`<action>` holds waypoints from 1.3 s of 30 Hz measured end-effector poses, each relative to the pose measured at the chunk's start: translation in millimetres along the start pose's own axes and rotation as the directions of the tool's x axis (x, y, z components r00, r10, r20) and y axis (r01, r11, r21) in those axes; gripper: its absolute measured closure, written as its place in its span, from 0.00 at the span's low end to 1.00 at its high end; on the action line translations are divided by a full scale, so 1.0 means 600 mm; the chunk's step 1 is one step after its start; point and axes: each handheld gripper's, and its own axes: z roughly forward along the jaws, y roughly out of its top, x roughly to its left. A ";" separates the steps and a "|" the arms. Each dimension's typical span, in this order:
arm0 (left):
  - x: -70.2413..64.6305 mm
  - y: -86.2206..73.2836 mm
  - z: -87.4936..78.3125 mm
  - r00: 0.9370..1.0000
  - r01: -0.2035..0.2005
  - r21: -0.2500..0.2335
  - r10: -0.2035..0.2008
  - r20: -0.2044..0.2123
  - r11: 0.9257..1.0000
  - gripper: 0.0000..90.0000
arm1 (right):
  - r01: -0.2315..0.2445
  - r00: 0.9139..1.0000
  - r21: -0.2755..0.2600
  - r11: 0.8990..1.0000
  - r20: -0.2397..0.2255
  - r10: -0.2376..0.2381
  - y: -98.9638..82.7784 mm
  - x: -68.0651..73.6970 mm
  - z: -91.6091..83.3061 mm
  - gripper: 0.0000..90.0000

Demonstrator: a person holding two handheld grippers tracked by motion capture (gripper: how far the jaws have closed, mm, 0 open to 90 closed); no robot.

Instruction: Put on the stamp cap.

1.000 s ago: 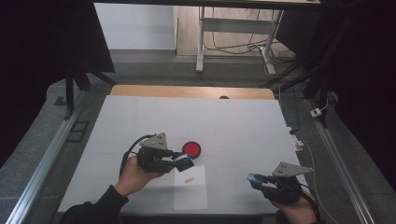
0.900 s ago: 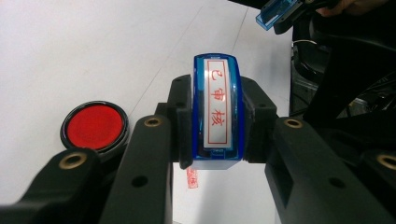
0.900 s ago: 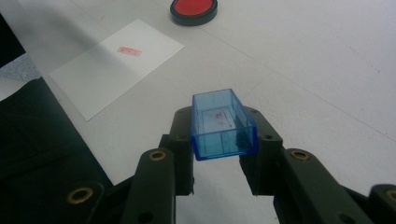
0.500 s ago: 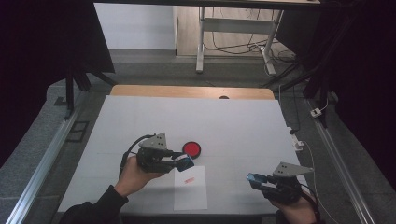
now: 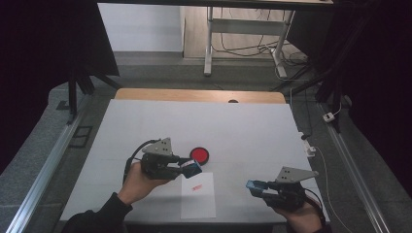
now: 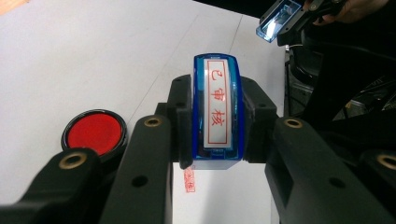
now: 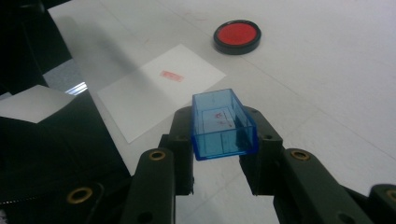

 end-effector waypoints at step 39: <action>-0.003 0.004 -0.005 0.998 -0.060 -0.015 0.060 0.008 0.998 0.77 | 0.161 0.966 0.015 0.987 -0.207 -0.155 0.071 0.027 0.118 0.76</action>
